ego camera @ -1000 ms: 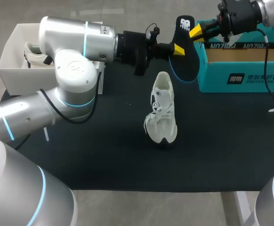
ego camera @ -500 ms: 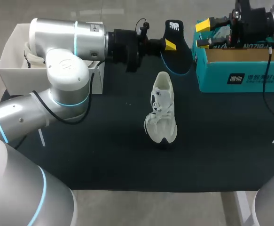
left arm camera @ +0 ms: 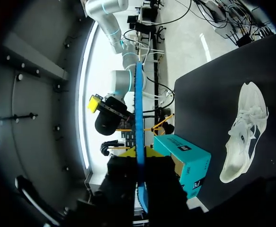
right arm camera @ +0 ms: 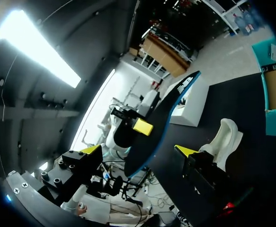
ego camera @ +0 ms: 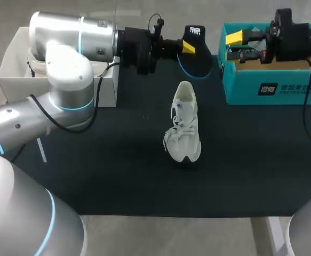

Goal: Take the shoe out of the shoebox, open the shoe tongue, remove and reinsert the insole, then place the shoe into the shoebox

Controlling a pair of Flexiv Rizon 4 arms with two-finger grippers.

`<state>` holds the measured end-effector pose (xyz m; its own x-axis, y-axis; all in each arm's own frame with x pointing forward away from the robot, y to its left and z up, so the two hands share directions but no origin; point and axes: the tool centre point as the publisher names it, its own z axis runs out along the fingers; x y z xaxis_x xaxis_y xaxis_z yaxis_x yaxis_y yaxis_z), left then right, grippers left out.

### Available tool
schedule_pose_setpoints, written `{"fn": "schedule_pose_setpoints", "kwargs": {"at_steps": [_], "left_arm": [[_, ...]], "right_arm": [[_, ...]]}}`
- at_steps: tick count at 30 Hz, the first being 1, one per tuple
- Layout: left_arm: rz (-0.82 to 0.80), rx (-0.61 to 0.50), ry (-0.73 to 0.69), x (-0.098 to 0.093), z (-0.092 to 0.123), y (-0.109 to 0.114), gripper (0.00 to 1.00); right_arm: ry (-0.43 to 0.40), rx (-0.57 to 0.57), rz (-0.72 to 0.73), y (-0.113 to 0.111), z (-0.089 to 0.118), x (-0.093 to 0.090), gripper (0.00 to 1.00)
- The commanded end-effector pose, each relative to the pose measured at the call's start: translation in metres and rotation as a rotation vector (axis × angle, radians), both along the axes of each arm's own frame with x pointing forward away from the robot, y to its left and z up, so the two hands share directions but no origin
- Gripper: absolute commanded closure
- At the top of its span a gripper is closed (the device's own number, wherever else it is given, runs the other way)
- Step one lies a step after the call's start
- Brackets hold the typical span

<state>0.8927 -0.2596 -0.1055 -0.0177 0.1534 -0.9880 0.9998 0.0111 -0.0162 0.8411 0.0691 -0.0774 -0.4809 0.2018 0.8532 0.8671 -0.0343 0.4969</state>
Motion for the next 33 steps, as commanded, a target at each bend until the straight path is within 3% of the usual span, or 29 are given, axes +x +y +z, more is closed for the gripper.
{"fn": "schedule_pose_setpoints", "kwargs": {"at_steps": [1, 7, 13, 16, 30, 33], "left_arm": [[-0.002, 0.0, -0.001, 0.001, 0.0, -0.002, 1.0], [-0.002, 0.0, -0.001, 0.001, 0.0, -0.002, 1.0], [-0.123, -0.085, 0.564, 0.007, 0.016, 0.01, 1.0], [-0.267, -0.211, 0.786, 0.011, 0.025, 0.019, 1.0], [-0.267, -0.211, 0.786, 0.011, 0.025, 0.019, 1.0], [-0.144, -0.216, 0.937, 0.01, 0.041, 0.021, 1.0]], "right_arm": [[0.038, 0.022, -0.022, 0.002, -0.004, -0.003, 0.0], [0.134, 0.026, -0.037, -0.003, -0.007, -0.003, 0.0], [0.146, 0.037, -0.024, -0.003, -0.007, -0.003, 0.0], [0.146, 0.037, -0.024, -0.003, -0.007, -0.003, 0.0], [0.146, 0.037, -0.024, -0.003, -0.007, -0.003, 0.0], [0.146, 0.037, -0.024, -0.003, -0.007, -0.003, 0.0]]}}
